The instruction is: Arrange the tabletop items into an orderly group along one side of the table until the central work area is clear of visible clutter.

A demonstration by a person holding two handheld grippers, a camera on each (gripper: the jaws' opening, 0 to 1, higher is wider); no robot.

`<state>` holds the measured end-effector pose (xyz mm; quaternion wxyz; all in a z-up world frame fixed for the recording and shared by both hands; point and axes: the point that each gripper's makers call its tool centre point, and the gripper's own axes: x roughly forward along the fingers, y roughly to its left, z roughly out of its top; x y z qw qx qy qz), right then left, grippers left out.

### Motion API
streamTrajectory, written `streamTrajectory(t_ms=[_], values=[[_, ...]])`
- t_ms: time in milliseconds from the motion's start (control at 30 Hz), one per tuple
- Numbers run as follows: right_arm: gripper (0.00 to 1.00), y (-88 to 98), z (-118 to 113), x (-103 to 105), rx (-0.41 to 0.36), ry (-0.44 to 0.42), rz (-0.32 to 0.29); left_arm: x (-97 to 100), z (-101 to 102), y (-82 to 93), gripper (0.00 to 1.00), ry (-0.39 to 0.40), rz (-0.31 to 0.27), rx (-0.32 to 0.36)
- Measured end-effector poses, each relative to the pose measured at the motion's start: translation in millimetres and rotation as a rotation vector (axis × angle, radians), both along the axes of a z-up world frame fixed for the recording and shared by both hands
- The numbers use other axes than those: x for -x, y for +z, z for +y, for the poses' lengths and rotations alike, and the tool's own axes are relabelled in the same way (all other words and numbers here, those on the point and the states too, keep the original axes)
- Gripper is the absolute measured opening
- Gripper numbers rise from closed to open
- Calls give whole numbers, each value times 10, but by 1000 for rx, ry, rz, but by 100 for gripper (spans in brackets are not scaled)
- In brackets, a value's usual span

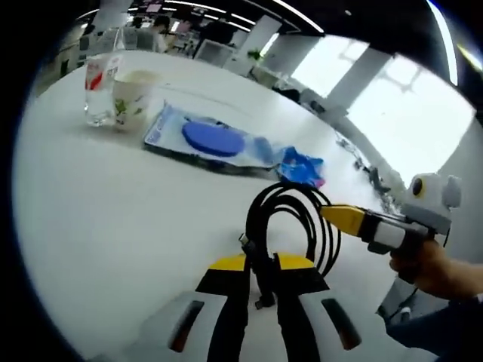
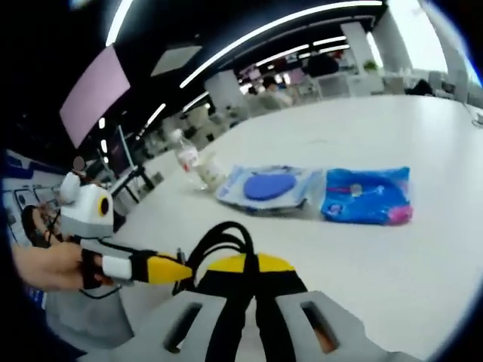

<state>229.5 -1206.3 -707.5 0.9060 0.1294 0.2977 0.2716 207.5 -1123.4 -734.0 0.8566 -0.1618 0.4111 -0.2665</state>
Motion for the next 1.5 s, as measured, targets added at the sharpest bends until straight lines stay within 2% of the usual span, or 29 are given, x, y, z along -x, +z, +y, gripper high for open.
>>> streamTrajectory(t_ms=[167,400,600,867,967,1233,1400,1500], values=[[0,-14,-185,48,3,-46,3,-6,-159,-52,11,-15,23,9],[0,-43,-378,51,-26,-120,20,3,-355,-23,11,-103,5,-39],[0,12,-567,18,-35,-183,-3,-112,-531,-14,11,-132,16,-37],[0,33,-885,1,-52,-285,-7,-200,-824,64,11,-211,-8,-55],[0,13,-967,-14,-54,-309,0,-227,-911,49,11,-292,-50,-96],[0,-22,-1141,-43,-39,-353,7,-308,-1102,4,12,-324,-34,-109],[0,-74,-1210,-71,-30,-373,18,-333,-1173,0,12,-374,-58,-149],[0,-106,-1250,-101,-25,-384,21,-394,-1207,-23,12,-384,-53,-154]])
